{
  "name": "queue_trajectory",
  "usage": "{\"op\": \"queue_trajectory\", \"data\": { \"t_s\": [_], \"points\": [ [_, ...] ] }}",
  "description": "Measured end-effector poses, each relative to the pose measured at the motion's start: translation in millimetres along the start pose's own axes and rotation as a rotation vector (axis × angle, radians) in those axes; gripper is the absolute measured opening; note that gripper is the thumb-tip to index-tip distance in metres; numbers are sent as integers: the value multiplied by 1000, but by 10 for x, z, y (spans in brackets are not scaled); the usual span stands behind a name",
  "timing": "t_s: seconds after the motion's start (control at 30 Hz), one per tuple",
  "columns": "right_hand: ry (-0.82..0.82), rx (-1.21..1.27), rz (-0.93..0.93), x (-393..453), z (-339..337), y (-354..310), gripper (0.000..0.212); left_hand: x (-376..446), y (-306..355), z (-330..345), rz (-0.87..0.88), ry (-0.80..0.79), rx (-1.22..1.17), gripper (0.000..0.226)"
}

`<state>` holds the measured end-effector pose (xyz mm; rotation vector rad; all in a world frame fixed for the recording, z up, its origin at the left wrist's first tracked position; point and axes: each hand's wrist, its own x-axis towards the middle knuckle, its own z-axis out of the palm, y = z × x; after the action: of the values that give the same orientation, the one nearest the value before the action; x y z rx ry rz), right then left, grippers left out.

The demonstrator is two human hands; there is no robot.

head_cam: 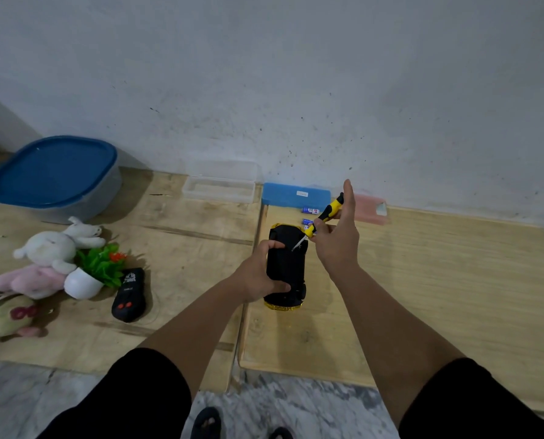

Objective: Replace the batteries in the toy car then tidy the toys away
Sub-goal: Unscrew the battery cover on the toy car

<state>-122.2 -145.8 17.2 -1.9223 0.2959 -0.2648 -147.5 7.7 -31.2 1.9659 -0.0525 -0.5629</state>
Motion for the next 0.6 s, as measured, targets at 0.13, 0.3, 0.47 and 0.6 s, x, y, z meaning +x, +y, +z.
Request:
{"op": "queue_trajectory", "data": {
  "t_s": [0.13,0.3,0.47,0.6],
  "points": [
    [-33,-12,-24,-9,-13,-24,83,-11,11,-21,-9,-11,-21,79],
    [-49,-29,-42,-5,-2,-50,85,-33,29,-46,-24,-20,-97,77],
    [-27,14,-3,7,9,-28,86,-45,18,-65,-23,-25,-141,75],
    [1,6,19,2,12,-22,86,-53,15,-79,-14,-34,-148,75]
  ]
}}
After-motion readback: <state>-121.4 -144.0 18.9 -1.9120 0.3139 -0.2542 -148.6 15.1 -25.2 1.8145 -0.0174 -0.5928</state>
